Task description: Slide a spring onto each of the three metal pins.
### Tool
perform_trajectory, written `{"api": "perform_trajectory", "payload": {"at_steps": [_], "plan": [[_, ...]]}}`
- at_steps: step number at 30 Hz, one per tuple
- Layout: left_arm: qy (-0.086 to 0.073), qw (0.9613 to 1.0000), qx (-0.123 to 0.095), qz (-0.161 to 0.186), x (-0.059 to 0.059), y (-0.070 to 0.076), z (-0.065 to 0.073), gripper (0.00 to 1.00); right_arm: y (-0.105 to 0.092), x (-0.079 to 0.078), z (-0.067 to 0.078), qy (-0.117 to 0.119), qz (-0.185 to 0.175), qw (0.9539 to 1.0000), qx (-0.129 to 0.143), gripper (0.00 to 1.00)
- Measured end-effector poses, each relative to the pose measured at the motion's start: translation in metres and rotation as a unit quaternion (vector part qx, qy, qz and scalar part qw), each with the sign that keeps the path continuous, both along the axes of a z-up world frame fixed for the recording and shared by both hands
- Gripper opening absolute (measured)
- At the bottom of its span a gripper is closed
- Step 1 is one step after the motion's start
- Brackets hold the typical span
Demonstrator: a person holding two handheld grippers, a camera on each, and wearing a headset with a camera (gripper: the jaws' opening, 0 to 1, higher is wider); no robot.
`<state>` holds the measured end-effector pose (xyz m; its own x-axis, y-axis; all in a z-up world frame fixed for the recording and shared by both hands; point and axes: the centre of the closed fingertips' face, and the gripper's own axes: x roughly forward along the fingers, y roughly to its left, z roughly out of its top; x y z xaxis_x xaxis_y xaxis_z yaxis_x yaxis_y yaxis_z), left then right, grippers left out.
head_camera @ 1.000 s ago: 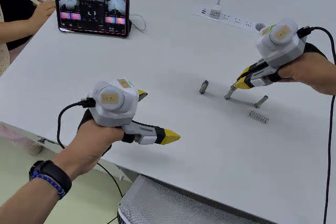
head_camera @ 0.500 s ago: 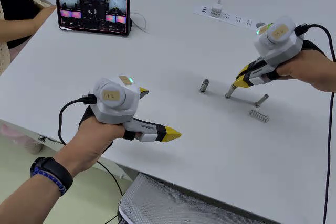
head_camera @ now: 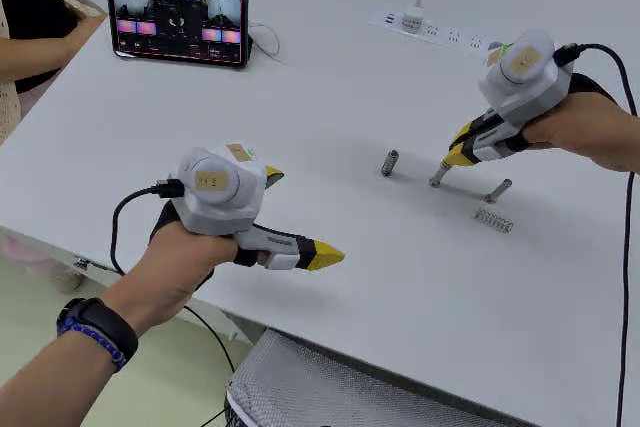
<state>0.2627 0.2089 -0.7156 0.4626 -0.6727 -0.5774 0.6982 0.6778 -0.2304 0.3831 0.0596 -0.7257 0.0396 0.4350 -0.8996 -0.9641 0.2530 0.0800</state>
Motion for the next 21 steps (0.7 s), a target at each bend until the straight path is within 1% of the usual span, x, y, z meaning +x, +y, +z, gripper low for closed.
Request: {"api": "perform_trajectory", "payload": {"at_steps": [4, 11, 12, 15, 21], "plan": [[0.0, 1.0, -0.002, -0.001, -0.001, -0.002, 0.0, 0.9, 0.002, 0.0, -0.003, 0.003, 0.003, 1.0, -0.002, 0.12], [0.001, 1.0, -0.001, -0.002, -0.001, -0.002, 0.0, 0.9, 0.007, -0.001, -0.004, 0.0, 0.01, 1.0, -0.002, 0.12], [0.001, 1.0, -0.001, -0.002, -0.001, -0.001, 0.0, 0.89, 0.006, 0.0, -0.004, -0.005, 0.013, 0.9999, -0.005, 0.12], [0.001, 1.0, -0.002, -0.001, -0.001, 0.0, 0.001, 0.89, 0.003, 0.0, -0.004, -0.009, 0.019, 0.9997, -0.012, 0.12], [0.002, 1.0, -0.002, -0.003, -0.001, -0.001, 0.0, 0.89, -0.004, 0.001, -0.004, -0.009, 0.015, 0.9997, -0.015, 0.12]]}}
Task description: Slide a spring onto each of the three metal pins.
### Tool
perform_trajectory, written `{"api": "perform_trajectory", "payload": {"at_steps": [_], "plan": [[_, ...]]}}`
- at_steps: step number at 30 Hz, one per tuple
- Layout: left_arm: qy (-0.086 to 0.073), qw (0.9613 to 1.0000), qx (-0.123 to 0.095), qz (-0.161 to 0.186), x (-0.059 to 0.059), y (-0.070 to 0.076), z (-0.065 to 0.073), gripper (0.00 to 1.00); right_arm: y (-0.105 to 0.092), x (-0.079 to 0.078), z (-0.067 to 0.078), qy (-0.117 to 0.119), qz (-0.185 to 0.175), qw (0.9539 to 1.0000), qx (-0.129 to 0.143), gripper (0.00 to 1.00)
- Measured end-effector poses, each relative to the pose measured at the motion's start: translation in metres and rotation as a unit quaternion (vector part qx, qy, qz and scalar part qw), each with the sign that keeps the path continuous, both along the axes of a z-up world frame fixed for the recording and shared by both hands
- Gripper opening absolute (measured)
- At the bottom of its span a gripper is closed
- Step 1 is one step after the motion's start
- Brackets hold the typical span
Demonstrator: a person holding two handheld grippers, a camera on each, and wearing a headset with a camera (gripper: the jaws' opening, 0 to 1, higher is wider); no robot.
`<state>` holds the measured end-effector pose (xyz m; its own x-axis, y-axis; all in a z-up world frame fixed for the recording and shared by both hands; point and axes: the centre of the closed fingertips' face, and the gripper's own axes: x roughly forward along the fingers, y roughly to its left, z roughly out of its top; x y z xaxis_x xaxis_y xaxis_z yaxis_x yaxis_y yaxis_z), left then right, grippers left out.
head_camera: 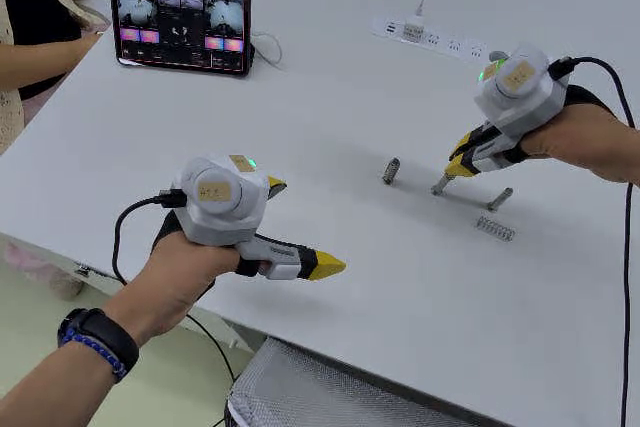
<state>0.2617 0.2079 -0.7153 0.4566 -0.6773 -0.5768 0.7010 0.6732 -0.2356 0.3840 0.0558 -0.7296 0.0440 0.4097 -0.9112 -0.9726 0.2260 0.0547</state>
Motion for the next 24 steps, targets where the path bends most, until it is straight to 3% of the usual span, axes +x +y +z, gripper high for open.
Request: {"api": "perform_trajectory", "payload": {"at_steps": [24], "plan": [[0.004, 1.0, -0.001, -0.004, -0.0023, -0.0027, -0.0013, 0.88, 0.0015, -0.0014, 0.0042, 0.003, -0.013, 0.9998, 0.013, 0.12]]}}
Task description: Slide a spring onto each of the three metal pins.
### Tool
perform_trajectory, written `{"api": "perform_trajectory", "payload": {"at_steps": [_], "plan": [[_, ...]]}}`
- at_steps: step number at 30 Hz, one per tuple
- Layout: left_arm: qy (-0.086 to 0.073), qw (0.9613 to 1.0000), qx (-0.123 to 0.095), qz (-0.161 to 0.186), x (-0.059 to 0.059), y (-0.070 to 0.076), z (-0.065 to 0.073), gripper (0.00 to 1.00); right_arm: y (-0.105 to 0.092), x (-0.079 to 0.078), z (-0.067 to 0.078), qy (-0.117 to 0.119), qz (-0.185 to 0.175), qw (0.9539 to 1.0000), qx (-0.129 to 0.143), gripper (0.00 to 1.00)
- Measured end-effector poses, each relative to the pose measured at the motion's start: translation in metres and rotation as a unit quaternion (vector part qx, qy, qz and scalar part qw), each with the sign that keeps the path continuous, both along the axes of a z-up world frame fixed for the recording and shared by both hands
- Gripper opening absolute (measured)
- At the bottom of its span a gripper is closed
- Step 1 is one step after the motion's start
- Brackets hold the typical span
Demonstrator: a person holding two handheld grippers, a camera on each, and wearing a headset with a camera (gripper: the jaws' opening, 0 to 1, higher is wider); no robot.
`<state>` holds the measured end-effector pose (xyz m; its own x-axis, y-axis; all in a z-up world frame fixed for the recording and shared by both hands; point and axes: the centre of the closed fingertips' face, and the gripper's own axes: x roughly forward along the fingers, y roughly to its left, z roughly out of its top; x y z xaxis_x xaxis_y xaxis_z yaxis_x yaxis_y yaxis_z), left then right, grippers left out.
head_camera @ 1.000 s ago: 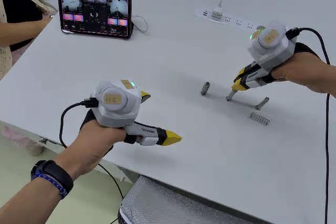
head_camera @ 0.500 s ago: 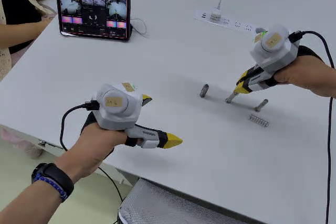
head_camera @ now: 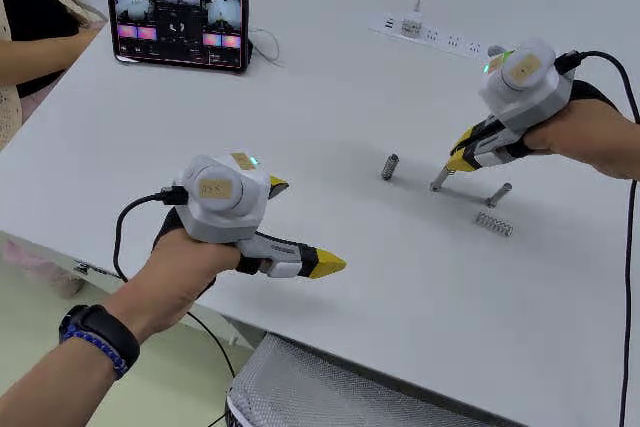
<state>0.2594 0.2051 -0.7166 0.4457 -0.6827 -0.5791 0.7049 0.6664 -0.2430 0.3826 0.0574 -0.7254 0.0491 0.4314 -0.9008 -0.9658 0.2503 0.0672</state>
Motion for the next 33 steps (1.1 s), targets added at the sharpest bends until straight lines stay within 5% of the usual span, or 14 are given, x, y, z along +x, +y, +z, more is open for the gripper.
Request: {"api": "perform_trajectory", "payload": {"at_steps": [33], "plan": [[-0.002, 1.0, 0.005, 0.003, 0.003, 0.004, 0.002, 0.88, -0.002, 0.002, -0.039, 0.007, -0.008, 0.9999, -0.007, 0.12]]}}
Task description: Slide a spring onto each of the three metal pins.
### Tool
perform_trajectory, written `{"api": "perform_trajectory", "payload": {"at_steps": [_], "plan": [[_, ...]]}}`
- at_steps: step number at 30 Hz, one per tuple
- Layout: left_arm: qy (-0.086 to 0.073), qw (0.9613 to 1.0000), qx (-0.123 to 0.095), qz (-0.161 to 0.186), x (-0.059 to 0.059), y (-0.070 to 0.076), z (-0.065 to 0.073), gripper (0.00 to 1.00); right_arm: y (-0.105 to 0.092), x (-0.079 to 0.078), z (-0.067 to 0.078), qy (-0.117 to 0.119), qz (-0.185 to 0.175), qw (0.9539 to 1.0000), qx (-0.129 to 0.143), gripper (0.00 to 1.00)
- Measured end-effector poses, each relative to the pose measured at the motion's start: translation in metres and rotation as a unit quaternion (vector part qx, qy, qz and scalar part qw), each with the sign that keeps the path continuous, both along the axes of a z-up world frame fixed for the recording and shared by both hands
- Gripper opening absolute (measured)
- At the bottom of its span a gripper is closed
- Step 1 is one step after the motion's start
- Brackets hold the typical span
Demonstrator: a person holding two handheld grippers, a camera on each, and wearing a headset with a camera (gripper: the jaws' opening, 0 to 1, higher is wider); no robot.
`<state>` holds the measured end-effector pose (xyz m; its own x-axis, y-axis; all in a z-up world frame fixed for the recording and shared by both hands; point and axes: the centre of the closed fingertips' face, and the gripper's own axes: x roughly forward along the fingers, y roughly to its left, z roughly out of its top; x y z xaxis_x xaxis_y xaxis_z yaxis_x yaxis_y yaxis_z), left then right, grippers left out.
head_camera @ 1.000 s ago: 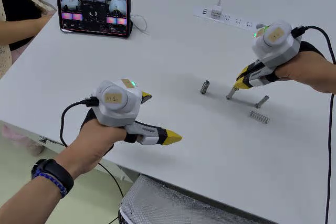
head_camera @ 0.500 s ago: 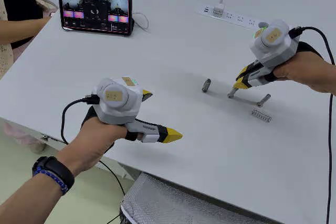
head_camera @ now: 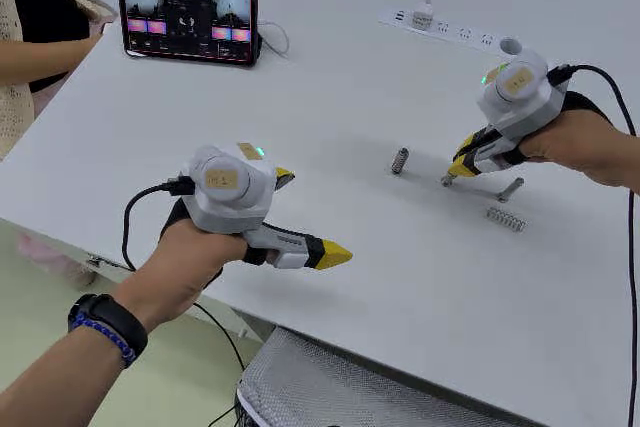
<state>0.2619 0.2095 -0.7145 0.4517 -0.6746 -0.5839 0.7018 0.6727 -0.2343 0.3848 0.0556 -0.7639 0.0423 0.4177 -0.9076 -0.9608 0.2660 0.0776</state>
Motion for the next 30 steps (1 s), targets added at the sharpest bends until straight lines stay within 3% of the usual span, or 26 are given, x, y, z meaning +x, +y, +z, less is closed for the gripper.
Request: {"api": "perform_trajectory", "payload": {"at_steps": [16, 30], "plan": [[0.0, 1.0, 0.002, 0.002, 0.001, 0.002, 0.001, 0.88, 0.002, -0.001, -0.013, 0.003, -0.004, 1.0, -0.004, 0.13], [-0.002, 1.0, 0.003, 0.001, 0.001, 0.002, 0.001, 0.88, 0.001, -0.005, -0.014, 0.007, -0.009, 0.9999, -0.003, 0.13]]}}
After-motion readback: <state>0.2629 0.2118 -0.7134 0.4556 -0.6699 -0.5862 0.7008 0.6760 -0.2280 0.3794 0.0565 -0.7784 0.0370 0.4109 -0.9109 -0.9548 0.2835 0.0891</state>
